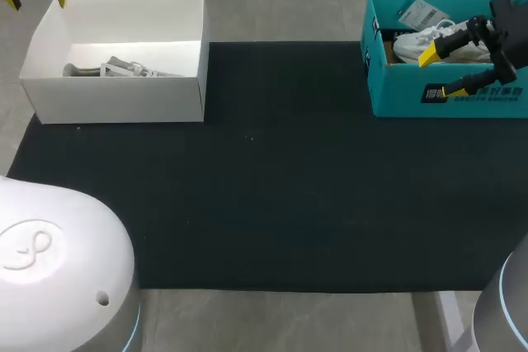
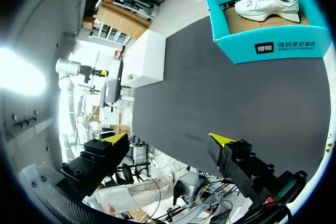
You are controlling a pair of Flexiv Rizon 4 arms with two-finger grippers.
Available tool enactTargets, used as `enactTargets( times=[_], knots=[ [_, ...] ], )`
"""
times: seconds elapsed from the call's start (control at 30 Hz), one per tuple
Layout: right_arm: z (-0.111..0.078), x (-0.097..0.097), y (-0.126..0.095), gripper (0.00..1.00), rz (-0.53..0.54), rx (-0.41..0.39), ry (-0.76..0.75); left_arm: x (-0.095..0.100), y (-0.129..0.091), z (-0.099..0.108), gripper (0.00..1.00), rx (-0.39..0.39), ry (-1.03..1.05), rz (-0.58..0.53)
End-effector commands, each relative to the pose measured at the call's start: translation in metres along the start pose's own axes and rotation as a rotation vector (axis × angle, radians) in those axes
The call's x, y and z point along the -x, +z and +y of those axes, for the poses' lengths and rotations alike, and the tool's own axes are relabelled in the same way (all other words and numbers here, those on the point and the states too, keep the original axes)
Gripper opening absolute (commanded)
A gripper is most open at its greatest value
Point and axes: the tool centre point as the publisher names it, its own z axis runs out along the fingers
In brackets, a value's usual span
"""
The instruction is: Take the shoe out of the shoebox, open the shoe tongue, remove and reinsert the insole, then place the shoe into the shoebox
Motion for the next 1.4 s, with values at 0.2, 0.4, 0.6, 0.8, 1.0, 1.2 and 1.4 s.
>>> enactTargets(
  times=[0.2, 0.4, 0.6, 0.8, 1.0, 1.2, 1.4],
  knots=[
    [0.02, 0.018, 0.0, 1.0, -0.089, 0.005, -0.041, -0.001, 0.0, 0.002, 1.0, -0.004, 0.001, 0.001],
    [0.074, 0.033, -0.039, 1.0, -0.265, 0.02, -0.181, -0.001, 0.0, 0.002, 1.0, -0.004, 0.001, 0.001],
    [0.105, 0.062, -0.08, 1.0, -0.531, 0.024, -0.204, -0.001, 0.0, 0.002, 1.0, -0.004, 0.001, 0.001],
    [0.131, 0.087, -0.096, 1.0, -0.75, 0.01, -0.144, -0.001, 0.0, 0.002, 1.0, -0.004, 0.001, 0.001],
    [0.134, 0.091, -0.096, 1.0, -0.787, 0.01, -0.119, -0.001, 0.0, 0.002, 1.0, -0.004, 0.001, 0.001],
    [0.134, 0.091, -0.096, 1.0, -0.787, 0.01, -0.119, -0.001, 0.0, 0.002, 1.0, -0.004, 0.001, 0.001],
    [0.134, 0.091, -0.096, 1.0, -0.787, 0.01, -0.119, -0.001, 0.0, 0.002, 1.0, -0.004, 0.001, 0.001]
  ],
)
